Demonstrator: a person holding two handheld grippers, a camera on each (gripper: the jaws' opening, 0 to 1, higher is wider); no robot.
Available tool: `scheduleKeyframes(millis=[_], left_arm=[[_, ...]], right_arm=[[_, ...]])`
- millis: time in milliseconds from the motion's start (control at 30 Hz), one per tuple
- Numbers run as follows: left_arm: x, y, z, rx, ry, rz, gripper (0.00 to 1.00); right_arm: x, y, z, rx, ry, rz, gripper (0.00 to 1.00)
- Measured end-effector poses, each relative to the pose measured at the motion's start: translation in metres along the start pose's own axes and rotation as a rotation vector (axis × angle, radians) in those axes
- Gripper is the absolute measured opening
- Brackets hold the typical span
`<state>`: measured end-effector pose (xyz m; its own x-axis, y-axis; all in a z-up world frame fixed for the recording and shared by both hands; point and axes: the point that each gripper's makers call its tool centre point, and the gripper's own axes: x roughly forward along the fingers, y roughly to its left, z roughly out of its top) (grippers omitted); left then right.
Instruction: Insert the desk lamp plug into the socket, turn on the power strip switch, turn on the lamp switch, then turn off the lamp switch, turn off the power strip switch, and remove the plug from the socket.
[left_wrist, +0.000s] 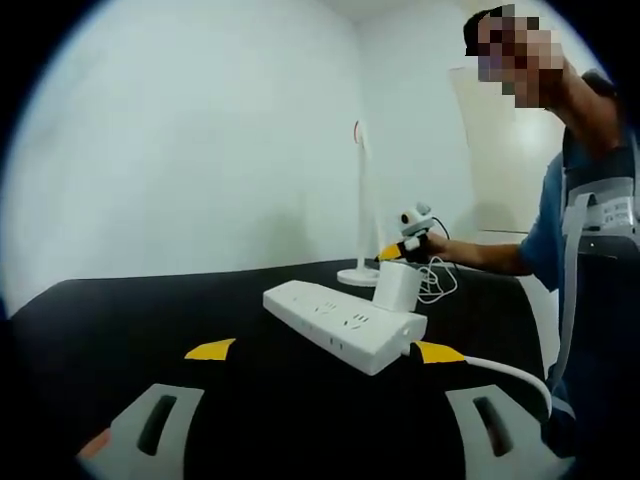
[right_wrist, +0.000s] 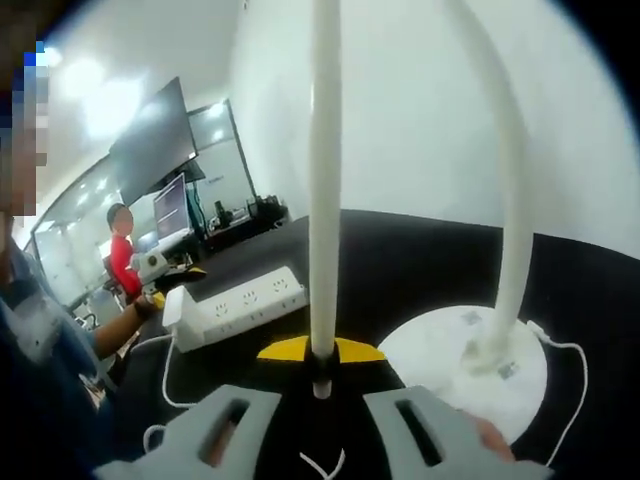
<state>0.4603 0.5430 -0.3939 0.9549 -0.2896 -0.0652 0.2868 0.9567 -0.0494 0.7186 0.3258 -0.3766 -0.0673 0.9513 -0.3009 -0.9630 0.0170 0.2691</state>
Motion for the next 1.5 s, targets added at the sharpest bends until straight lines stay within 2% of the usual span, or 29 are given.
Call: scheduleKeyframes(millis=[367, 733, 1500], left_arm=[[0.001, 0.001, -0.001, 0.003, 0.007, 0.002, 0.65], [0.002, 0.001, -0.003, 0.004, 0.014, 0.005, 0.65], [0.002, 0.003, -0.004, 0.006, 0.019, 0.008, 0.65]], right_arm=[[0.001, -0.016, -0.001, -0.022, -0.004, -0.028, 0.10], [0.000, -0.032, -0.001, 0.005, -0.049, -0.053, 0.11], [-0.002, -0.061, 0.001, -0.013, -0.092, -0.116, 0.12]])
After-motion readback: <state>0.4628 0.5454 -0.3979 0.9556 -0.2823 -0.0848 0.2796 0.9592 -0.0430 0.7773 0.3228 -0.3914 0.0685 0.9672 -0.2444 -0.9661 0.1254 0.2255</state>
